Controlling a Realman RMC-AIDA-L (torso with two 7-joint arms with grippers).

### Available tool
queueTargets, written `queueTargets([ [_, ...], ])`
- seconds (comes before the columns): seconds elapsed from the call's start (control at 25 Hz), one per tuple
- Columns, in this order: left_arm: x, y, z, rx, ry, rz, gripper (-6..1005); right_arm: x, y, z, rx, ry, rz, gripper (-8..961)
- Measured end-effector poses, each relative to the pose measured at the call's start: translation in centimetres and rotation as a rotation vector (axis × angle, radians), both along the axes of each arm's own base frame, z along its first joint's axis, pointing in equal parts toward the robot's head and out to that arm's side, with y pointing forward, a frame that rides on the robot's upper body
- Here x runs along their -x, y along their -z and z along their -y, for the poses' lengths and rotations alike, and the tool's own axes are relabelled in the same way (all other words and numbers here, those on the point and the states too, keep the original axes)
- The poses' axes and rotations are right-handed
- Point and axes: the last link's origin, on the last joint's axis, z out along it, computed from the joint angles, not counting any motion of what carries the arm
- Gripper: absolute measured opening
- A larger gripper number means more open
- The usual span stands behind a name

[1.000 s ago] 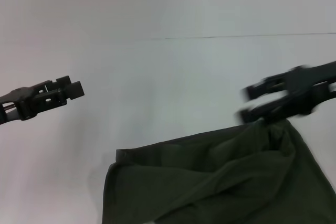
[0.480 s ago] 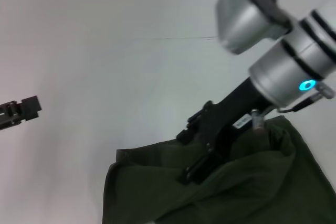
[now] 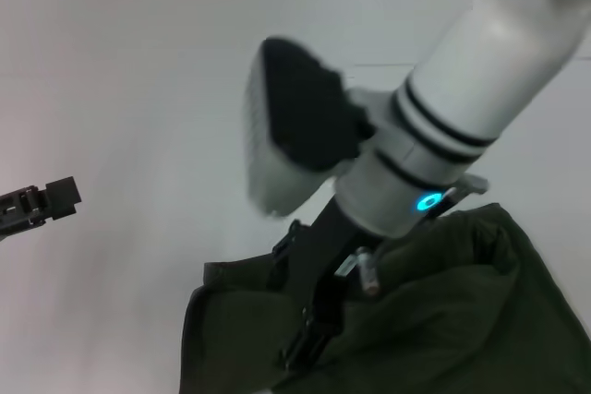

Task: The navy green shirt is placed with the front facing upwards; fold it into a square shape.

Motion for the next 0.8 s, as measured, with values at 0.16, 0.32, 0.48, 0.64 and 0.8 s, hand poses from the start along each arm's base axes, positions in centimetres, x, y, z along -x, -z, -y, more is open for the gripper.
queueTargets([
  [0.16, -0.2, 0.1, -0.1, 0.001, 0.007, 0.0, 933, 0.1, 1.5, 0.3, 0.005, -0.063, 0.051, 898],
  [0.32, -0.1, 0.1, -0.2, -0.001, 0.005, -0.001, 933, 0.1, 2.8, 0.7, 0.011, -0.115, 0.079, 898],
  [0.48, 0.1, -0.1, -0.2, -0.012, -0.012, -0.001, 933, 0.0, 3.9, 1.4, 0.028, -0.17, 0.099, 898],
  [0.64, 0.8, -0.3, -0.4, -0.035, -0.061, -0.018, 933, -0.4, 4.8, 2.1, 0.04, -0.205, 0.115, 897],
  [0.8, 1.9, -0.5, -0.4, -0.063, -0.124, -0.051, 933, -0.8, 5.3, 2.5, 0.045, -0.241, 0.14, 897],
])
